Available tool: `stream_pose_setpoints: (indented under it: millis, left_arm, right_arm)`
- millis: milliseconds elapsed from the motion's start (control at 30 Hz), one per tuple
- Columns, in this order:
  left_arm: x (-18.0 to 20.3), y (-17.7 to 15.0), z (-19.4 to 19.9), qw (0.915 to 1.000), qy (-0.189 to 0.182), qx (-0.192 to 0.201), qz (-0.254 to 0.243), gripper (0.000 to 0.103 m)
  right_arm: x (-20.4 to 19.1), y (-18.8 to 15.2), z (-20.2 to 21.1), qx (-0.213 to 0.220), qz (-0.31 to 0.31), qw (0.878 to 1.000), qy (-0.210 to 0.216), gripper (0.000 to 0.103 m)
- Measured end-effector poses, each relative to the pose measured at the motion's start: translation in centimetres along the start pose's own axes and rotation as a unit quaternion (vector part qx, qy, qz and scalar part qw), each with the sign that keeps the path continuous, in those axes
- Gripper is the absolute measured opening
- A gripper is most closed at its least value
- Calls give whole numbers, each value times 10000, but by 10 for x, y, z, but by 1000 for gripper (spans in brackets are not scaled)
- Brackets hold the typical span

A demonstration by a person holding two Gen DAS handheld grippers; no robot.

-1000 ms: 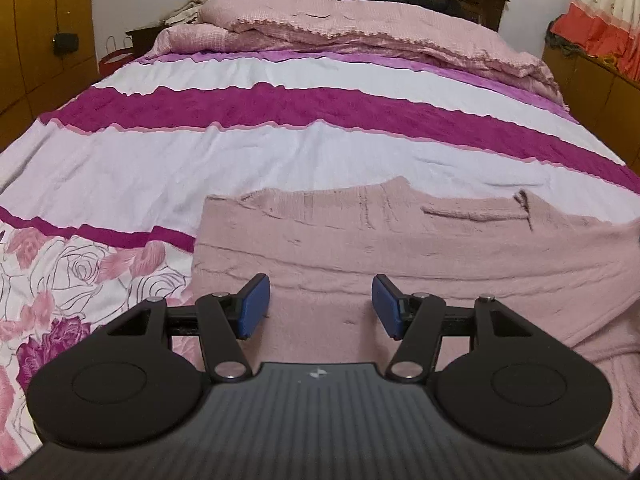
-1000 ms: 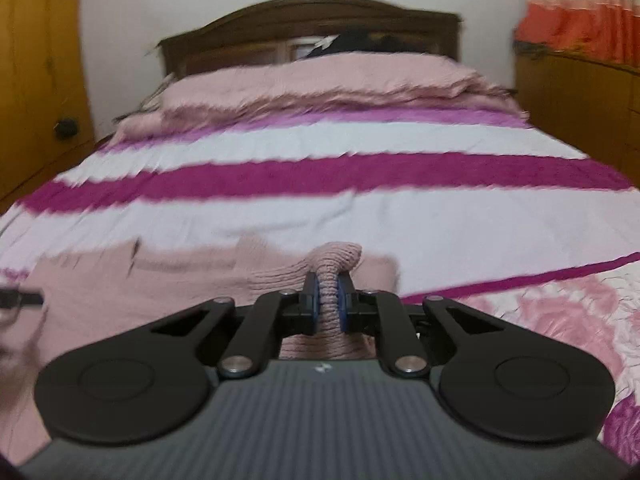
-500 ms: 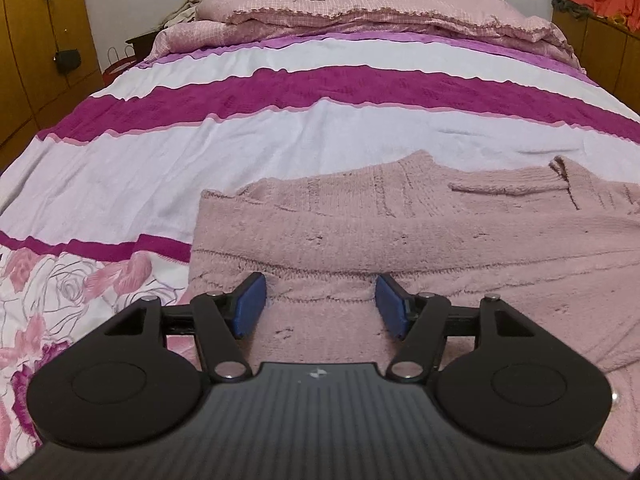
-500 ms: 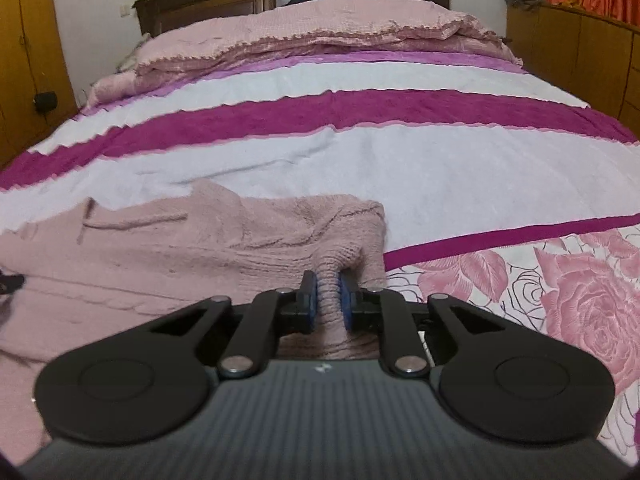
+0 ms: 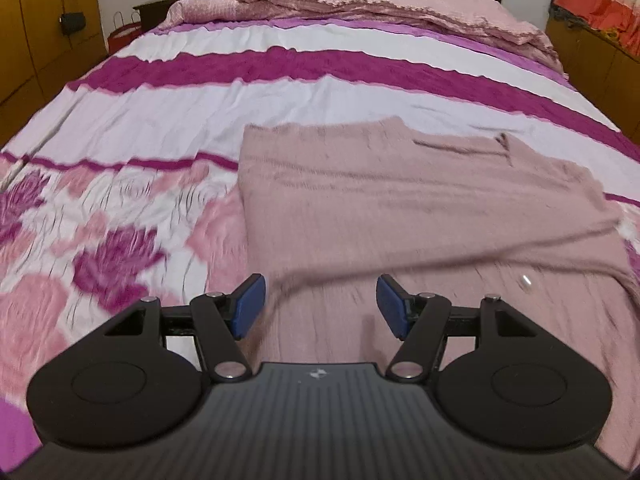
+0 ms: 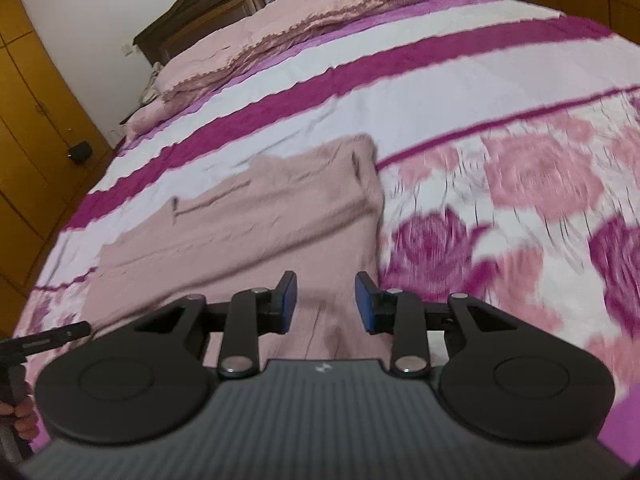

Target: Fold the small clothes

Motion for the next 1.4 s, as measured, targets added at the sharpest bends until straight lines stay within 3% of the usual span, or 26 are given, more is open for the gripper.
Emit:
stream_pose_setpoints:
  millis: [267, 667, 900, 1033, 1100, 1133, 1167, 1400]
  left_arm:
    - [-5, -53, 52, 9999, 163, -46, 32, 69]
    - [-13, -102, 85, 9997, 222, -133, 0, 70]
    - [-15, -126, 94, 9997, 152, -202, 44, 70]
    - [-19, -131, 97, 9997, 159, -177, 91, 69]
    - [-21, -132, 99, 9996, 175, -162, 144, 70]
    - [-23, -132, 100, 9996, 170, -154, 162, 70]
    - [-24, -132, 101, 9996, 174, -146, 181, 70]
    - [-31, -132, 103, 9994, 219, -131, 234, 70]
  right_arm:
    - [-12, -51, 41, -373, 206, 9991, -87, 36]
    - [-37, -110, 91, -640, 648, 9958, -94, 36]
    - [-59, -144, 87, -1075, 1339, 9847, -306, 37]
    - [-70, -157, 83, -1100, 2064, 9707, -557, 40]
    - [-73, -161, 82, -1094, 2263, 9657, -648, 34]
    - [-73, -160, 83, -1086, 2334, 9640, -660, 27]
    - [-74, -160, 84, -1058, 2461, 9606, -735, 13]
    - [-52, -141, 115, -822, 2414, 9623, -950, 8]
Point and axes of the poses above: each gripper's, at about its wrist camera, not at the fingertips, and z roughly against the way its jaws point, x to its right, y to its top, the point moved 5 cm from there along -z, roughly the way its jaws point, and after that the axes turned 7 degrees about z, right-handed, at the moved point
